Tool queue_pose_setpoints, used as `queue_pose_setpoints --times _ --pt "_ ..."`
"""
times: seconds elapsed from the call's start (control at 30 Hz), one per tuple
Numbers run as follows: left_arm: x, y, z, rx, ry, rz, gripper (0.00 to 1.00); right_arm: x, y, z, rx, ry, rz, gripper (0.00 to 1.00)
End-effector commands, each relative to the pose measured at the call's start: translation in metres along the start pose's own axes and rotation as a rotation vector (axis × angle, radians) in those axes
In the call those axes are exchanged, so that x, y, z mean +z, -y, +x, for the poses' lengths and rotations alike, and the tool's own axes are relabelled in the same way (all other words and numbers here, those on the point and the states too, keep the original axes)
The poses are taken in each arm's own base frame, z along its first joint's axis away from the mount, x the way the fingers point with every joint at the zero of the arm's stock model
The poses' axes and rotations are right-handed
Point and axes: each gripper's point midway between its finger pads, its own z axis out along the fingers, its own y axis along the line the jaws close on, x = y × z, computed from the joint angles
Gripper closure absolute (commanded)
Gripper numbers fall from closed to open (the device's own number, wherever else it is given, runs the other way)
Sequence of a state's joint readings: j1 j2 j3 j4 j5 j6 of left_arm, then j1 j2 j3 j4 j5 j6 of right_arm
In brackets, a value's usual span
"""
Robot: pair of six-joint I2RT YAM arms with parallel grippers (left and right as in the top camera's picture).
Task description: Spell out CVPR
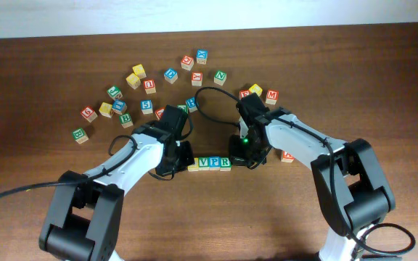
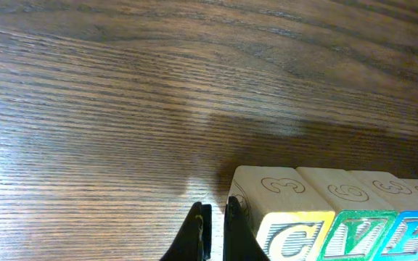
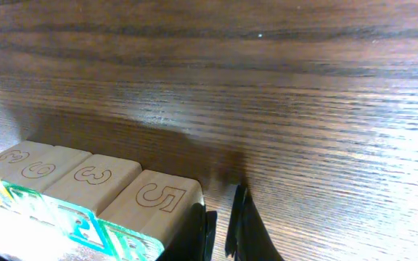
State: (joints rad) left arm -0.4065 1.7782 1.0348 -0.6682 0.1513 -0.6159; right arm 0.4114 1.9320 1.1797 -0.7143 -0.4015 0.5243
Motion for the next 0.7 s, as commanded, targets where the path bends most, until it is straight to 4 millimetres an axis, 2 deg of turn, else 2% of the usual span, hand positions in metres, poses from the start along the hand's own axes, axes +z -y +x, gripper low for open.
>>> queue_pose_setpoints --times 0.0,0.13,0.23,0.3,0.37,0.43,0.5,0.57,0.6,0.63,0.67 --pt "0.0 -0.001 0.003 0.024 -0.002 -0.008 0.93 0.004 0.009 0.002 0.01 0.0 0.05 0.94" --pt "-0.002 -0.025 -0.005 0.021 0.05 -0.138 0.91 0.003 0.024 0.001 0.019 0.019 0.134 0.91" --pt "-0.004 -0.033 -0.003 0.02 0.048 -0.179 0.97 0.002 0.028 -0.001 0.019 0.03 0.157 0.91" --pt "-0.009 -0.038 -0.004 0.016 0.061 -0.201 0.94 -0.003 0.034 -0.002 0.028 0.033 0.181 0.91" --pt "-0.026 -0.039 -0.011 -0.003 0.092 -0.189 0.96 -0.018 0.034 -0.001 0.047 0.025 0.185 0.9" --pt "-0.054 -0.037 -0.019 -0.023 0.157 -0.15 0.93 -0.047 0.027 -0.003 0.027 0.055 0.19 0.88" --pt "-0.088 -0.037 -0.02 -0.033 0.226 -0.109 0.84 -0.088 0.018 0.0 0.015 0.118 0.197 0.88" --pt "-0.114 -0.036 -0.015 -0.036 0.276 -0.077 0.71 -0.135 0.002 0.015 -0.017 0.201 0.158 0.85" --pt "-0.132 -0.037 -0.01 -0.033 0.307 -0.056 0.41 -0.16 -0.005 0.031 -0.044 0.247 0.133 0.8" --pt "-0.139 -0.037 -0.006 -0.033 0.319 -0.047 0.02 -0.174 -0.009 0.043 -0.061 0.27 0.118 0.71" --pt "-0.148 -0.039 0.0 -0.032 0.329 -0.04 0.01 -0.196 -0.015 0.066 -0.098 0.306 0.091 0.6"
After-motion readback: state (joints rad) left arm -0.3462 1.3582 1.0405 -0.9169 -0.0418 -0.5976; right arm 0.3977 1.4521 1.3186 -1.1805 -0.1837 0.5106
